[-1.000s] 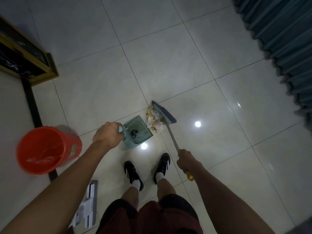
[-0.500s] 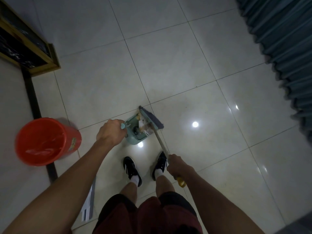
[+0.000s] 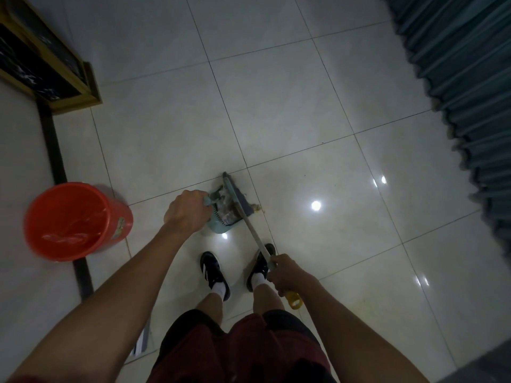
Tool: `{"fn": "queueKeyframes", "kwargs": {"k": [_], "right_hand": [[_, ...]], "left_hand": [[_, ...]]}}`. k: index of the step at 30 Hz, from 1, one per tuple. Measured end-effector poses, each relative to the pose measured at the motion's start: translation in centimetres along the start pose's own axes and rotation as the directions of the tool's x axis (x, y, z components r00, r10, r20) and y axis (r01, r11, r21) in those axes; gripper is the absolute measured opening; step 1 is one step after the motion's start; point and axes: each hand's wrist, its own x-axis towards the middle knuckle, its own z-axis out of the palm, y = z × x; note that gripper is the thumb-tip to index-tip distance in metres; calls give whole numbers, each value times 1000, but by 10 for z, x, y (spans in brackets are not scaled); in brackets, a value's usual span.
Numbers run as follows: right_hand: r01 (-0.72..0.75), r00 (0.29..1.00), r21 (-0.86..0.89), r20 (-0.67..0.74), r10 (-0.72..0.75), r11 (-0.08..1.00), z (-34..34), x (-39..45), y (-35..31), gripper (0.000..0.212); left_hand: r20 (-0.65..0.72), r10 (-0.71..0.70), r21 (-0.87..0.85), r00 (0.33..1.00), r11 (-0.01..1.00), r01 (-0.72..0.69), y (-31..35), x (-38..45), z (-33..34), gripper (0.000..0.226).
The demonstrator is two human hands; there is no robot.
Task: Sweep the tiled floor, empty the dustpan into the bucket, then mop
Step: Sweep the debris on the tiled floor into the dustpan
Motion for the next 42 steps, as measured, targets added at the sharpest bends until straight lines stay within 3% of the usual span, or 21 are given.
{"fn": "queueKeyframes", "kwargs": {"k": [4,13,27,31,42], "right_hand": [[-35,999,43,-21,36,998,-8,-11,-8,34],[-75,993,106,-88,85,992,-44,-37,-9,29],[45,971,-3,-233,-45,999,-51,-47,-56,27],[110,965,-49,-232,-118,993,-58,-47,-62,26],[243,950,-208,-147,-276,947,-80,-57,-64,41]], "left_hand": [[-3,-14,-41,1000,999,14,-5,-3,-3,8],[-32,-14,-37,999,999,13,-25,-13,-9,16],[-107,-102,-113,989,989,90,-55,-49,-36,21],[-117,-164,-180,980,974,141,-57,-70,-46,8],[-329,-311,-302,892,929,212,-37,-150,-47,15]]}}
